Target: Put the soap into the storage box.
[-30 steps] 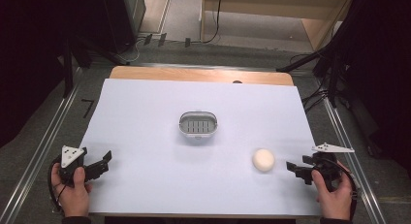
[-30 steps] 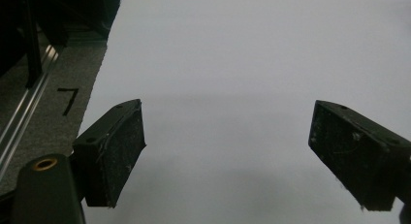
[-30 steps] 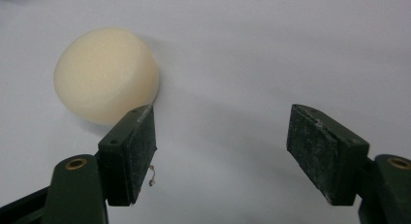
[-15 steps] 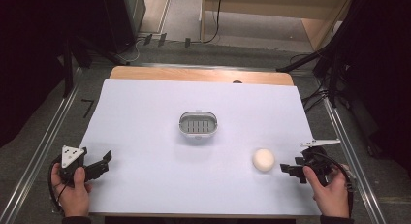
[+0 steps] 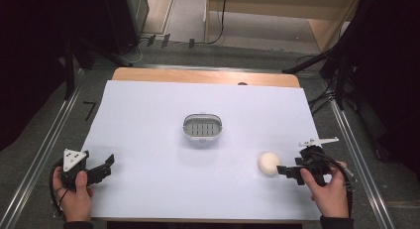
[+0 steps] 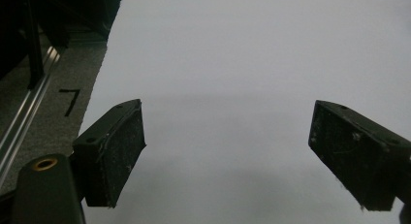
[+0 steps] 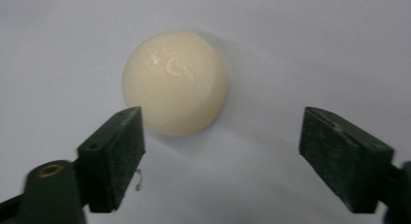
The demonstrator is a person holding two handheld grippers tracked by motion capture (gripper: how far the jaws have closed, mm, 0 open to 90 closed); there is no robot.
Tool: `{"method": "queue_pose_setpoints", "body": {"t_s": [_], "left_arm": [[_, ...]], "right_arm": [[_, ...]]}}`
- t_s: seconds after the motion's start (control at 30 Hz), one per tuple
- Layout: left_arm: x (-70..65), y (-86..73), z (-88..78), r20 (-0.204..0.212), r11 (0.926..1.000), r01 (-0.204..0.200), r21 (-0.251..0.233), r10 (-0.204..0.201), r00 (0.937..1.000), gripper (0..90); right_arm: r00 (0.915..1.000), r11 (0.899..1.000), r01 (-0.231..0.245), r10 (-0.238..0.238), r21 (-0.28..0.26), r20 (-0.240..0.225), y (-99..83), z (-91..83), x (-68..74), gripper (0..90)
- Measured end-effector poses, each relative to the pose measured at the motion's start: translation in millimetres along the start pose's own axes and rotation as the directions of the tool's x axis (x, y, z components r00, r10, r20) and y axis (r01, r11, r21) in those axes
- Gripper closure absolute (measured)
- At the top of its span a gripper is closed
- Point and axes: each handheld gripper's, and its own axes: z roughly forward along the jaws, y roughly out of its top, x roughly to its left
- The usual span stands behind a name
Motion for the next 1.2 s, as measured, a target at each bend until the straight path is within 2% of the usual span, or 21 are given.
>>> {"method": "queue_pose_setpoints", "body": {"t_s": [0.1, 0.53, 0.77, 0.83, 1.2], "left_arm": [[-0.1, 0.0, 0.1, -0.001, 1.0, -0.002, 0.0, 0.002, 1.0, 13.9], [-0.1, 0.1, 0.0, -0.001, 1.0, -0.001, 0.001, 0.001, 1.0, 13.9], [-0.1, 0.0, 0.1, 0.0, 1.0, -0.002, 0.0, 0.002, 1.0, 13.9], [0.0, 0.1, 0.0, -0.001, 1.0, -0.001, 0.001, 0.001, 1.0, 13.9], [-0.1, 0.1, 0.1, -0.001, 1.0, -0.002, 0.003, 0.002, 1.0, 13.9]], "right_arm": [[0.9999, 1.0, 0.002, -0.002, 0.009, -0.011, 2.1, 2.6, 2.6, 17.2], [0.9987, 0.998, 0.048, -0.048, 0.035, 0.016, 12.1, 21.9, 21.1, 17.3], [0.999, 0.998, 0.039, -0.04, 0.043, 0.02, 14.2, 31.5, 26.0, 20.5], [0.9996, 0.999, 0.019, -0.02, 0.045, 0.022, 14.4, 35.1, 26.8, 22.6], [0.9989, 0.998, 0.006, -0.008, 0.055, 0.045, 16.3, 44.4, 30.9, 23.3]]}}
